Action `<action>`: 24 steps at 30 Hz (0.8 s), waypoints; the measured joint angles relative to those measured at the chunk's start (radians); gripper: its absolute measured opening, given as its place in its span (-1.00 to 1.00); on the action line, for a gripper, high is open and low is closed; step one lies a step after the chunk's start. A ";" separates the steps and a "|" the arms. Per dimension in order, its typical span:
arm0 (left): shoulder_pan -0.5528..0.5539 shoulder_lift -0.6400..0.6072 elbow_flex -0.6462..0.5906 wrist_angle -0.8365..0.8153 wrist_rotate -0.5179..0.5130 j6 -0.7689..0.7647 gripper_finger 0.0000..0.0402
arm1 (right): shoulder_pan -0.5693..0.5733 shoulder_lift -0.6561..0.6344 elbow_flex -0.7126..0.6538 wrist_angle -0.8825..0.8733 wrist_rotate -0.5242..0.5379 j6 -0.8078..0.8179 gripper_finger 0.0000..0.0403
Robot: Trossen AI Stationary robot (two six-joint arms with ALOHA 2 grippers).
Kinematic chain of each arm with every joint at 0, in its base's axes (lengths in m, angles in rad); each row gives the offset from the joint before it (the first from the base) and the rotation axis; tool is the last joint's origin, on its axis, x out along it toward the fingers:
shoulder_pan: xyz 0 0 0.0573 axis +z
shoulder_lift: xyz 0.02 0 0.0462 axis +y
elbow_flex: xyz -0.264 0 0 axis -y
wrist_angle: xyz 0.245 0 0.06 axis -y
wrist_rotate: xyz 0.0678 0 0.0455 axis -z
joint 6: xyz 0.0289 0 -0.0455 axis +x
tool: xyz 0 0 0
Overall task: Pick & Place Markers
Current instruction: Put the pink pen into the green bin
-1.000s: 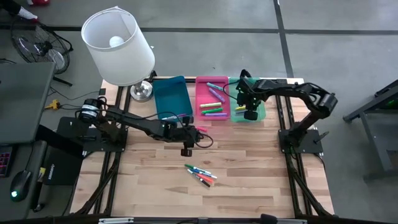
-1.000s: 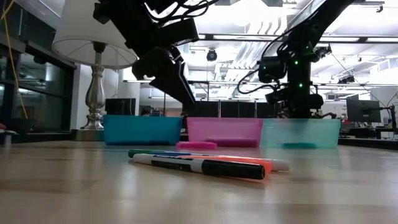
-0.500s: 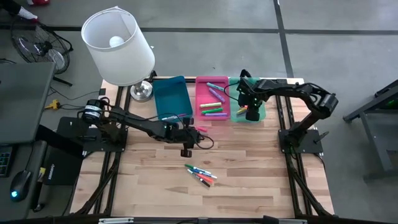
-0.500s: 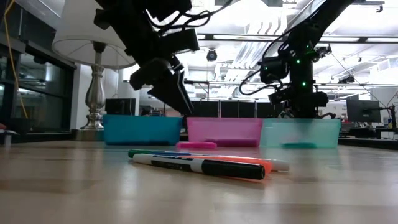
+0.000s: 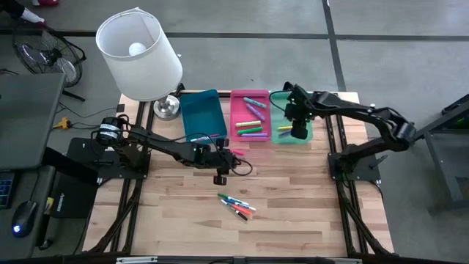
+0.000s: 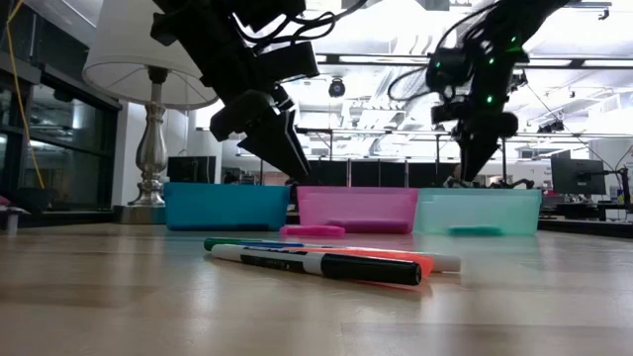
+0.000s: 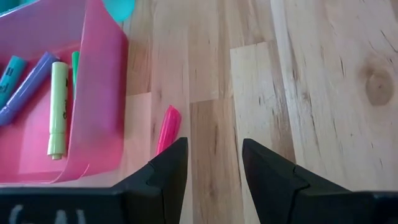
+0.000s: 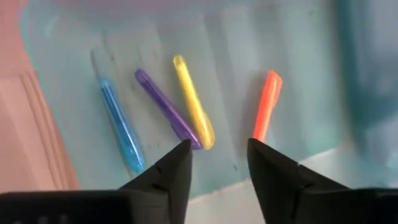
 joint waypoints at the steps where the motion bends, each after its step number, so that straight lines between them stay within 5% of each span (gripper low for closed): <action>1: 0.000 0.000 0.000 -0.002 0.001 0.000 -0.26 | 0.000 -0.022 0.000 -0.005 0.000 0.009 -0.22; 11: 0.000 0.008 0.000 -0.006 -0.042 0.093 -0.26 | 0.035 -0.273 0.000 -0.100 -0.134 0.172 0.00; 24: 0.115 0.105 0.039 -0.001 0.056 0.192 -0.26 | 0.355 -0.517 -0.010 -0.133 -0.124 0.419 0.00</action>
